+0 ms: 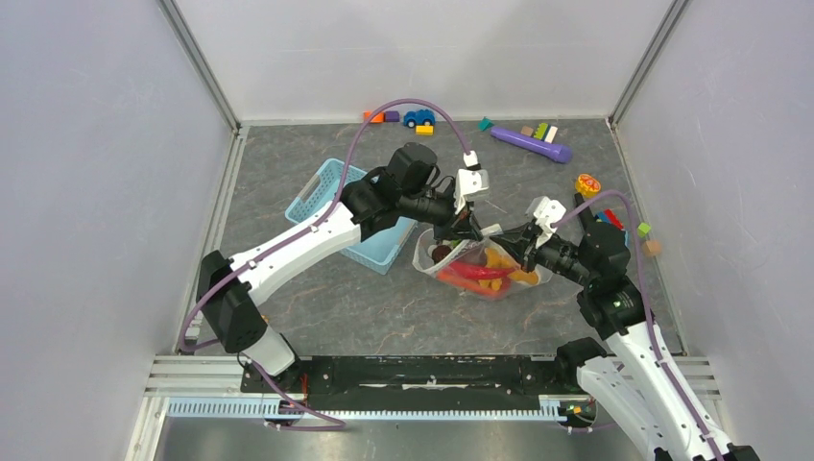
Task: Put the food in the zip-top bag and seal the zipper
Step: Zip the zipper food storage bag at the center of the board.
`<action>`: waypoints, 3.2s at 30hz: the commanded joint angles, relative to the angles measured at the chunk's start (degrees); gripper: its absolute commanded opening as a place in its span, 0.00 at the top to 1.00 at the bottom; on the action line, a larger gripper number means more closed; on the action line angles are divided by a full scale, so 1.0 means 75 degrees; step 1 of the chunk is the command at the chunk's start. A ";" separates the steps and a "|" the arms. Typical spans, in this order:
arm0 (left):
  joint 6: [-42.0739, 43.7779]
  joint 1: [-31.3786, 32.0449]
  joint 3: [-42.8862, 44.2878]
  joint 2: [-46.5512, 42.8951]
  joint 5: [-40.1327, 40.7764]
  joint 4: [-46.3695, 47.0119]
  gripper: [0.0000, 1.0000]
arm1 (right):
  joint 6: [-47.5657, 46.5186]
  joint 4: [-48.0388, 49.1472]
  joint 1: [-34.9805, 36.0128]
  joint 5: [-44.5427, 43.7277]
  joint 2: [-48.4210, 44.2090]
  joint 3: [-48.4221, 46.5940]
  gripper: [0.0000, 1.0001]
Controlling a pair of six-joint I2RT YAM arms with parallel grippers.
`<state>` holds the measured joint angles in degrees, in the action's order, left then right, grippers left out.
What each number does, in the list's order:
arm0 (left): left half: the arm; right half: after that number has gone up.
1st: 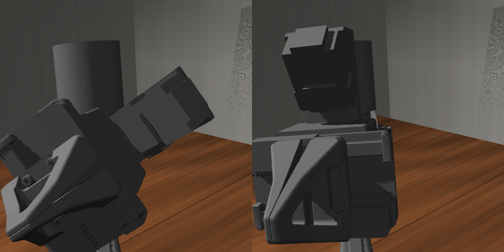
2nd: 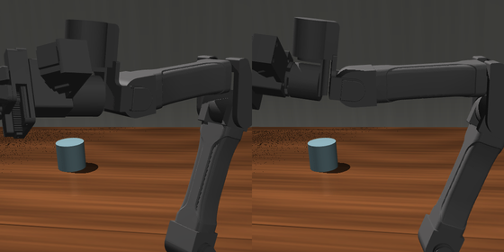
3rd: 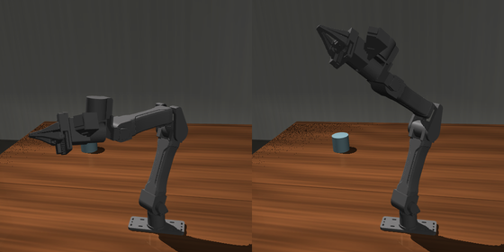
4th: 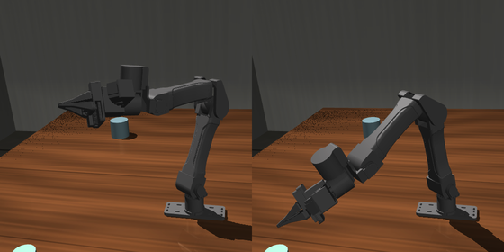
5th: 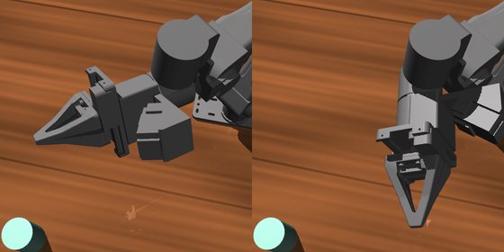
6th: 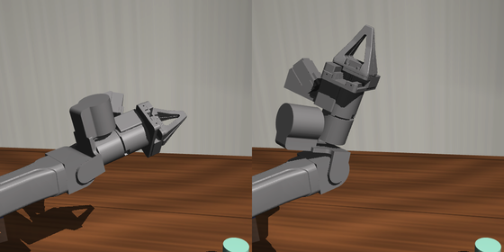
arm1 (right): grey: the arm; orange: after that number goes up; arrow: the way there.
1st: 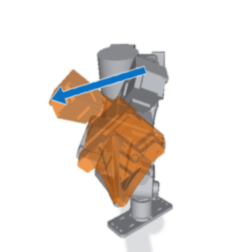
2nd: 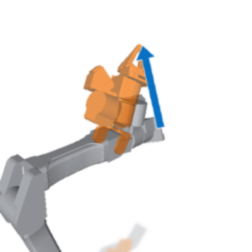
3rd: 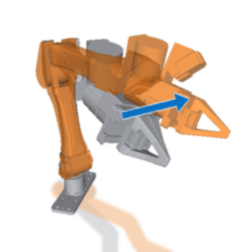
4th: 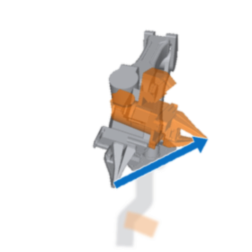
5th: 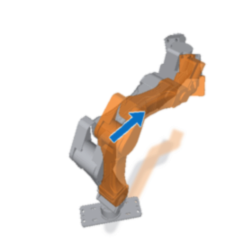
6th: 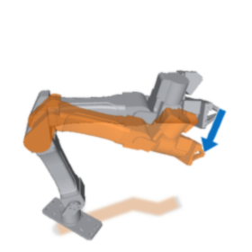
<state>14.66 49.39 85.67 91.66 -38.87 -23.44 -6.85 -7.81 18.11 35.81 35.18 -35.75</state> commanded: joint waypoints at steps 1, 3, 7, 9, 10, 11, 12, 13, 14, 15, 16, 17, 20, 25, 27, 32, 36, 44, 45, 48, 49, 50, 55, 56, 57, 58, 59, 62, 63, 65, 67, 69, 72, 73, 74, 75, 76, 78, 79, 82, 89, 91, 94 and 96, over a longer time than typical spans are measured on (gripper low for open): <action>-0.0139 -0.0081 -0.0242 -0.0328 0.0500 -0.0191 0.98 | 0.0046 0.0666 -0.0044 -0.0384 -0.0125 -0.0062 1.00; -0.0162 -0.0081 -0.0265 -0.0361 0.0518 -0.0191 0.98 | 0.0046 0.0667 -0.0041 -0.0380 -0.0102 -0.0074 1.00; -0.0199 -0.0081 -0.0351 -0.0440 0.0614 -0.0146 0.98 | 0.0064 0.0667 -0.0039 -0.0452 -0.0091 -0.0085 1.00; -0.0221 -0.0081 -0.0418 -0.0480 0.0665 -0.0125 0.98 | 0.0092 0.0667 -0.0045 -0.0561 -0.0091 -0.0085 1.00; -0.0240 -0.0081 -0.0470 -0.0509 0.0707 -0.0104 0.98 | 0.0113 0.0666 -0.0046 -0.0664 -0.0103 -0.0082 1.00; -0.0269 -0.0081 -0.0516 -0.0525 0.0757 -0.0066 0.98 | 0.0145 0.0671 -0.0047 -0.0819 -0.0100 -0.0074 1.00; -0.0304 -0.0081 -0.0574 -0.0548 0.0817 -0.0035 0.98 | 0.0179 0.0664 -0.0047 -0.0955 -0.0102 -0.0074 1.00; -0.0346 -0.0081 -0.0626 -0.0566 0.0877 -0.0017 0.98 | 0.0204 0.0665 -0.0042 -0.1130 -0.0103 -0.0074 1.00; -0.0401 -0.0081 -0.0679 -0.0594 0.0921 0.0006 0.98 | 0.0247 0.0688 -0.0047 -0.1280 -0.0120 -0.0065 1.00; -0.0449 -0.0081 -0.0729 -0.0613 0.0946 0.0046 0.98 | 0.0277 0.0720 -0.0041 -0.1387 -0.0130 -0.0056 1.00; -0.0495 -0.0081 -0.0792 -0.0631 0.0960 0.0080 0.98 | 0.0317 0.0764 -0.0044 -0.1495 -0.0143 -0.0040 1.00; -0.0532 -0.0087 -0.0861 -0.0662 0.0980 0.0116 0.98 | 0.0355 0.0813 -0.0052 -0.1580 -0.0162 -0.0018 1.00; -0.0608 -0.0081 -0.1000 -0.0750 0.1039 0.0171 0.98 | 0.0423 0.0929 -0.0047 -0.1741 -0.0182 0.0017 1.00; -0.0710 -0.0081 -0.1173 -0.0843 0.1160 0.0237 0.98 | 0.0570 0.0995 -0.0045 -0.1892 -0.0147 0.0100 1.00; -0.0784 -0.0081 -0.1254 -0.0882 0.1204 0.0281 0.98 | 0.0671 0.1237 -0.0047 -0.2059 -0.0134 0.0155 1.00; -0.0911 -0.0081 -0.1465 -0.1016 0.1312 0.0345 0.98 | 0.0795 0.1241 -0.0042 -0.2505 -0.0096 0.0168 1.00; -0.1090 -0.0081 -0.1569 -0.1076 0.1397 0.0392 0.98 | 0.0901 0.1316 -0.0048 -0.2524 -0.0066 0.0244 1.00; -0.1568 -0.0069 -0.2030 -0.1285 0.1398 0.0714 0.98 | 0.1212 0.1382 -0.0054 -0.2883 -0.0127 0.0336 1.00; -0.1605 -0.0072 -0.2109 -0.1331 0.1381 0.0783 0.98 | 0.1238 0.1382 -0.0047 -0.3000 -0.0132 0.0336 1.00; -0.1704 -0.0069 -0.2298 -0.1404 0.1434 0.0943 0.98 | 0.1363 0.1405 -0.0042 -0.3398 -0.0121 0.0360 1.00; -0.1729 -0.0069 -0.2328 -0.1411 0.1422 0.0946 0.98 | 0.1394 0.1405 -0.0048 -0.3484 -0.0108 0.0360 1.00; -0.1734 -0.0069 -0.2357 -0.1416 0.1390 0.0957 0.98 | 0.1408 0.1405 -0.0053 -0.3571 -0.0088 0.0360 1.00; -0.1723 -0.0068 -0.2433 -0.1525 0.1475 0.0990 0.98 | 0.1473 0.1428 -0.0050 -0.3625 0.0013 0.0325 1.00; -0.1715 -0.0068 -0.2451 -0.1552 0.1508 0.0993 0.98 | 0.1498 0.1437 -0.0047 -0.3639 0.0024 0.0325 1.00; -0.1708 -0.0069 -0.2468 -0.1575 0.1535 0.1000 0.98 | 0.1519 0.1450 -0.0047 -0.3691 0.0021 0.0325 1.00; -0.1709 -0.0061 -0.2489 -0.1603 0.1552 0.1007 0.98 | 0.1534 0.1461 -0.0049 -0.3721 0.0033 0.0336 1.00; -0.1705 -0.0069 -0.2504 -0.1614 0.1590 0.1015 0.98 | 0.1553 0.1470 -0.0046 -0.3751 0.0044 0.0326 1.00; -0.1708 -0.0068 -0.2572 -0.1621 0.1686 0.1032 0.98 | 0.1634 0.1531 -0.0047 -0.3832 0.0056 0.0360 1.00; -0.1706 -0.0069 -0.2595 -0.1636 0.1721 0.1041 0.98 | 0.1653 0.1545 -0.0047 -0.3852 0.0068 0.0364 1.00; -0.1709 -0.0069 -0.2643 -0.1649 0.1741 0.1045 0.98 | 0.1665 0.1557 -0.0047 -0.3858 0.0100 0.0360 1.00; -0.1707 -0.0072 -0.2680 -0.1678 0.1760 0.1072 0.98 | 0.1685 0.1557 -0.0052 -0.3862 0.0154 0.0349 1.00; -0.1694 -0.0069 -0.2692 -0.1705 0.1784 0.1086 0.98 | 0.1680 0.1546 -0.0049 -0.3890 0.0215 0.0337 1.00; -0.1684 -0.0069 -0.2715 -0.1738 0.1816 0.1093 0.98 | 0.1713 0.1541 -0.0053 -0.3934 0.0278 0.0328 1.00; -0.1684 -0.0069 -0.2733 -0.1741 0.1839 0.1087 0.98 | 0.1726 0.1556 -0.0050 -0.3931 0.0299 0.0326 1.00; -0.1684 -0.0069 -0.2749 -0.1748 0.1846 0.1098 0.98 | 0.1724 0.1546 -0.0050 -0.3932 0.0310 0.0325 1.00; -0.1685 -0.0069 -0.2767 -0.1767 0.1855 0.1098 0.98 | 0.1729 0.1553 -0.0048 -0.3943 0.0314 0.0325 1.00; -0.1681 -0.0069 -0.2794 -0.1771 0.1866 0.1110 0.98 | 0.1734 0.1549 -0.0043 -0.3954 0.0320 0.0325 1.00; -0.1683 -0.0067 -0.2815 -0.1791 0.1878 0.1122 0.98 | 0.1741 0.1557 -0.0047 -0.3996 0.0329 0.0313 1.00; -0.1684 -0.0069 -0.2821 -0.1801 0.1889 0.1128 0.98 | 0.1756 0.1557 -0.0047 -0.4006 0.0340 0.0313 1.00; -0.1690 -0.0071 -0.2864 -0.1831 0.1947 0.1133 0.98 | 0.1740 0.1548 -0.0056 -0.3964 0.0371 0.0301 1.00; -0.1755 -0.0068 -0.3026 -0.1937 0.1978 0.1227 0.98 | 0.1756 0.1544 -0.0054 -0.3961 0.0408 0.0267 1.00; -0.1765 -0.0069 -0.3043 -0.1949 0.2015 0.1214 0.98 | 0.1743 0.1546 -0.0059 -0.3968 0.0429 0.0255 1.00; -0.1784 -0.0063 -0.3106 -0.1989 0.2051 0.1215 0.98 | 0.1755 0.1545 -0.0071 -0.3969 0.0502 0.0232 1.00; -0.1810 -0.0067 -0.3143 -0.2008 0.2074 0.1215 0.98 | 0.1769 0.1546 -0.0065 -0.3966 0.0558 0.0219 1.00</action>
<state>3.31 49.21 63.29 79.00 -23.79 -12.29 6.92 -0.84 18.63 11.49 38.89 -32.62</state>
